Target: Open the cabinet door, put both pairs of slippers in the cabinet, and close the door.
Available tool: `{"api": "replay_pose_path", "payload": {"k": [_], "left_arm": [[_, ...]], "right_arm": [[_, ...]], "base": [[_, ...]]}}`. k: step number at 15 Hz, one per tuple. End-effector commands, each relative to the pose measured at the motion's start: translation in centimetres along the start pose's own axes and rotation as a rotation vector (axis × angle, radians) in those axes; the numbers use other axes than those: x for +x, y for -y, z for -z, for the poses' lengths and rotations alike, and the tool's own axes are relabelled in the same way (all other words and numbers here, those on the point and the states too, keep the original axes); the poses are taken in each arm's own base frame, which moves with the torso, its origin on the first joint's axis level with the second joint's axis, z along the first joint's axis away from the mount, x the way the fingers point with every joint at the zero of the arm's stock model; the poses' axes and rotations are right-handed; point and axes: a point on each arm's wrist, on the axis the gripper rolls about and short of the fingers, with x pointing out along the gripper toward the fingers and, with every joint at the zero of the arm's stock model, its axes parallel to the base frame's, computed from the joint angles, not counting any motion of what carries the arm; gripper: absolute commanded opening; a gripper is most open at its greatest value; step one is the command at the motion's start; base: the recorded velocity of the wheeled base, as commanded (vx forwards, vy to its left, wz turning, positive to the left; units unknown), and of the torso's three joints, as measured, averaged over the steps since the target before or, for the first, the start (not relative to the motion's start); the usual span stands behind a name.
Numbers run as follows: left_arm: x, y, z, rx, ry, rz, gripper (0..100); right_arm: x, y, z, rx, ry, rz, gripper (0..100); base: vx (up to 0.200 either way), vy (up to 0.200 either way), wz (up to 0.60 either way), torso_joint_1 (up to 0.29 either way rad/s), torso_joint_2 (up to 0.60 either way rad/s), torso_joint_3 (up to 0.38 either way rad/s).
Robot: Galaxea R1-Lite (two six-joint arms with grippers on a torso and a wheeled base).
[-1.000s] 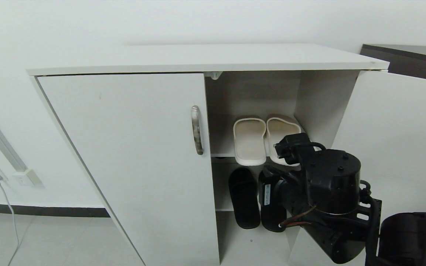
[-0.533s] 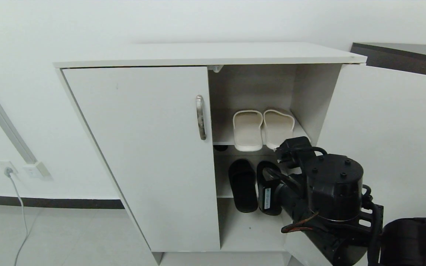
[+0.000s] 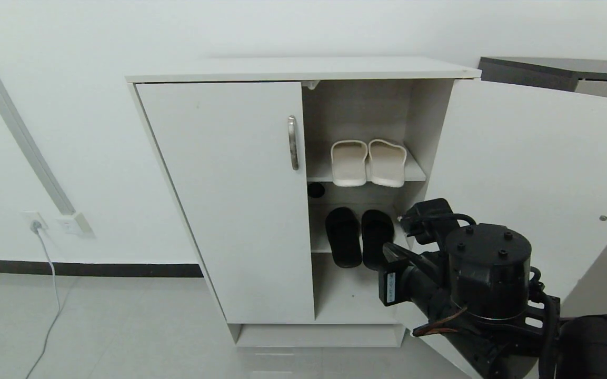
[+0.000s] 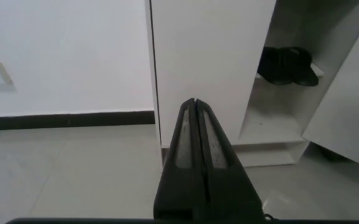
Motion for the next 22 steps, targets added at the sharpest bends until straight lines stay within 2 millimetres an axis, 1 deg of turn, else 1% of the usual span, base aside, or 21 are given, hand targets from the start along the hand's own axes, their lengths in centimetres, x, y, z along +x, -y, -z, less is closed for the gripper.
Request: {"api": "replay_pose_path", "payload": {"k": [1,4,10,16,19,22], "left_arm": [[0.0,0.0,0.0,0.0,-0.001,0.0,0],[0.0,0.0,0.0,0.001,-0.001,0.0,0],[0.0,0.0,0.0,0.001,-0.001,0.0,0],[0.0,0.0,0.0,0.001,-0.001,0.0,0],[0.0,0.0,0.0,0.001,-0.001,0.0,0],[0.0,0.0,0.0,0.001,-0.001,0.0,0]], "right_arm": [[-0.1,0.0,0.1,-0.003,-0.003,0.0,0],[0.0,0.0,0.3,-0.006,-0.01,-0.005,0],[0.2,0.3,0.4,-0.004,-0.014,0.004,0],[0.3,0.5,1.3,-0.019,-0.043,0.01,0],[0.5,0.7,1.4,-0.021,-0.046,0.018,0],[0.5,0.7,1.4,-0.021,-0.047,0.02,0]], "base": [[-0.2,0.0,0.0,0.007,0.0,0.002],[-0.2,0.0,0.0,0.007,0.0,0.001],[0.0,0.0,0.0,0.0,0.0,0.0],[0.0,0.0,0.0,0.0,0.0,0.0],[0.0,0.0,0.0,0.0,0.0,0.0],[0.0,0.0,0.0,0.012,-0.2,-0.295]]}}
